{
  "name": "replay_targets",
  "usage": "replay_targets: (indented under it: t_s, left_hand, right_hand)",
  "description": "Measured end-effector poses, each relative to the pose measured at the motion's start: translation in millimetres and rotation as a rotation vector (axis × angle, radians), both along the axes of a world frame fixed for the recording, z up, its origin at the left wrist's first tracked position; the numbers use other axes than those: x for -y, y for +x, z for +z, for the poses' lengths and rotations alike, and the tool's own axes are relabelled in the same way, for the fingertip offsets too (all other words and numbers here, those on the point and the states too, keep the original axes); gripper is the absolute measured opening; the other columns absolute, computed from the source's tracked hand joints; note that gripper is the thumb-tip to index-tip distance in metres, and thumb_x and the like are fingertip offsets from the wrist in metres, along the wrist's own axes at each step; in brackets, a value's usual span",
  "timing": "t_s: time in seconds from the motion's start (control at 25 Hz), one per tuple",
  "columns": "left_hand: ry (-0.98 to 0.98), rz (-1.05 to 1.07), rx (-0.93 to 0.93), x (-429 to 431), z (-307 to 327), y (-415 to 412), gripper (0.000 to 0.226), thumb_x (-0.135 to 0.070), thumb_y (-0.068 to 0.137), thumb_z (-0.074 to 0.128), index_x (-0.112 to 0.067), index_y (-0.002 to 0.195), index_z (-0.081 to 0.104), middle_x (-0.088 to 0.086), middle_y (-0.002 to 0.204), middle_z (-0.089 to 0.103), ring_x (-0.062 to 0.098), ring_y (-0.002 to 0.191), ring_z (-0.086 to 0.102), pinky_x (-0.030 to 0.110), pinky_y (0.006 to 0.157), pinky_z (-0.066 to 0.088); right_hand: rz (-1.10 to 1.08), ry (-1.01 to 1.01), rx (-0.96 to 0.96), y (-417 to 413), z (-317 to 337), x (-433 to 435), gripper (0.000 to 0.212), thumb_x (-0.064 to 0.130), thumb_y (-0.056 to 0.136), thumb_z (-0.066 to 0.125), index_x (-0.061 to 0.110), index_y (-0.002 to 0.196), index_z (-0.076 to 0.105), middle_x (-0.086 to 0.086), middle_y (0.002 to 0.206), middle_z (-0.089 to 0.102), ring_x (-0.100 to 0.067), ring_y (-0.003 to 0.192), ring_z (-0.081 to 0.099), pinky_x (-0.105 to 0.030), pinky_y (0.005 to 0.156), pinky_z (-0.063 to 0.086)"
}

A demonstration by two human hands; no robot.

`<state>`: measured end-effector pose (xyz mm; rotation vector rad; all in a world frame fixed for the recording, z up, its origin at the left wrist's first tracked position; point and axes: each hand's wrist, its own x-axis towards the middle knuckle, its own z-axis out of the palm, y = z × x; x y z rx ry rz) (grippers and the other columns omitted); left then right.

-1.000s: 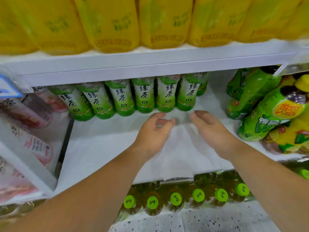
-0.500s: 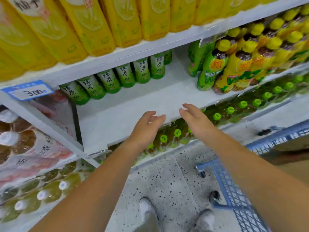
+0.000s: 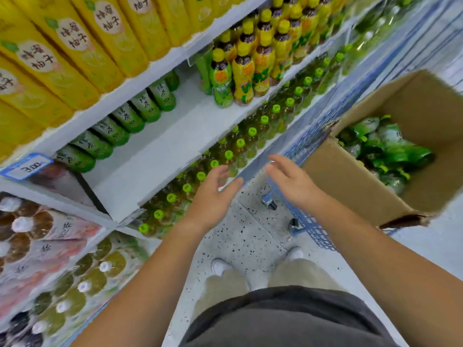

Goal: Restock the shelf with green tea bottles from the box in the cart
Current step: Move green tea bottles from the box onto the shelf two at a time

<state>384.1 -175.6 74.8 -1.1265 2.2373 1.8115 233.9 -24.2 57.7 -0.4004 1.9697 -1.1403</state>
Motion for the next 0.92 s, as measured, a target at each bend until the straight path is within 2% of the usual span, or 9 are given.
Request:
replay_targets:
  t_s: [0.16, 0.28, 0.32, 0.36, 0.44, 0.52, 0.68, 0.8, 0.92]
  left_hand:
    - [-0.039, -0.055, -0.027, -52, 18, -21, 0.063, -0.047, 0.095, 0.064, -0.024, 0.149, 0.042, -0.01, 0.142, 0.052, 0.008, 0.128, 0.049, 0.03, 0.103, 0.039]
    - [-0.034, -0.111, -0.022, -88, 30, -50, 0.065, -0.049, 0.095, 0.063, -0.024, 0.15, 0.04, -0.012, 0.142, 0.05, 0.006, 0.127, 0.049, 0.026, 0.098, 0.038]
    - [-0.038, -0.13, -0.011, -98, 32, -61, 0.064, -0.049, 0.095, 0.062, -0.025, 0.15, 0.041, -0.013, 0.142, 0.05, 0.006, 0.126, 0.048, 0.026, 0.095, 0.038]
    - [-0.035, -0.14, -0.001, -108, 34, -74, 0.062, -0.05, 0.095, 0.061, -0.025, 0.149, 0.042, -0.013, 0.142, 0.051, 0.006, 0.126, 0.049, 0.025, 0.094, 0.038]
    - [-0.012, -0.166, 0.014, -130, 38, -102, 0.058, -0.051, 0.095, 0.06, -0.026, 0.146, 0.046, -0.012, 0.141, 0.053, 0.008, 0.126, 0.05, 0.026, 0.092, 0.04]
    - [0.001, -0.219, 0.019, -147, 39, -129, 0.056, -0.051, 0.097, 0.058, -0.026, 0.145, 0.048, -0.01, 0.141, 0.054, 0.008, 0.126, 0.051, 0.025, 0.092, 0.038]
    - [-0.017, -0.336, 0.051, -169, 40, -184, 0.054, -0.053, 0.098, 0.055, -0.026, 0.144, 0.05, -0.012, 0.138, 0.054, 0.004, 0.119, 0.053, 0.021, 0.088, 0.037]
    - [-0.027, -0.417, 0.066, -180, 33, -226, 0.044, -0.048, 0.099, 0.056, -0.027, 0.137, 0.055, -0.012, 0.131, 0.058, -0.011, 0.105, 0.051, 0.011, 0.076, 0.037]
    - [-0.005, -0.513, 0.098, -187, 20, -269, 0.041, -0.047, 0.098, 0.057, -0.028, 0.134, 0.057, -0.014, 0.127, 0.059, -0.015, 0.101, 0.05, 0.012, 0.077, 0.037]
  right_hand:
    - [-0.088, -0.022, -0.052, -15, 20, -70, 0.053, 0.046, 0.103, 0.048, 0.025, 0.151, 0.041, 0.015, 0.14, 0.047, -0.001, 0.125, 0.044, -0.016, 0.094, 0.034]
    - [-0.14, -0.002, -0.085, -37, 34, -125, 0.052, 0.05, 0.102, 0.046, 0.03, 0.15, 0.042, 0.019, 0.137, 0.045, 0.001, 0.122, 0.043, 0.0, 0.074, 0.036]
    - [-0.157, 0.005, -0.092, -45, 36, -141, 0.052, 0.05, 0.102, 0.046, 0.03, 0.15, 0.042, 0.018, 0.138, 0.045, 0.0, 0.121, 0.043, 0.001, 0.073, 0.036]
    - [-0.17, 0.013, -0.095, -55, 37, -156, 0.052, 0.049, 0.103, 0.045, 0.029, 0.15, 0.042, 0.015, 0.14, 0.046, -0.001, 0.121, 0.043, -0.004, 0.08, 0.036]
    - [-0.196, 0.029, -0.087, -73, 39, -185, 0.053, 0.049, 0.103, 0.044, 0.027, 0.152, 0.041, 0.008, 0.146, 0.048, -0.004, 0.122, 0.044, -0.02, 0.093, 0.034]
    - [-0.224, 0.037, -0.083, -92, 40, -208, 0.054, 0.05, 0.103, 0.043, 0.027, 0.152, 0.04, 0.004, 0.148, 0.049, -0.006, 0.121, 0.046, -0.026, 0.094, 0.034]
    - [-0.384, 0.004, -0.05, -118, 39, -245, 0.054, 0.049, 0.103, 0.045, 0.027, 0.152, 0.04, 0.005, 0.144, 0.052, -0.008, 0.12, 0.049, -0.024, 0.09, 0.039]
    - [-0.499, 0.017, -0.051, -128, 32, -265, 0.056, 0.054, 0.101, 0.044, 0.029, 0.151, 0.04, 0.011, 0.133, 0.053, -0.008, 0.119, 0.051, -0.027, 0.094, 0.036]
    - [-0.598, 0.054, -0.036, -137, 25, -275, 0.054, 0.056, 0.101, 0.043, 0.032, 0.149, 0.041, 0.016, 0.124, 0.053, -0.008, 0.116, 0.052, -0.02, 0.084, 0.037]
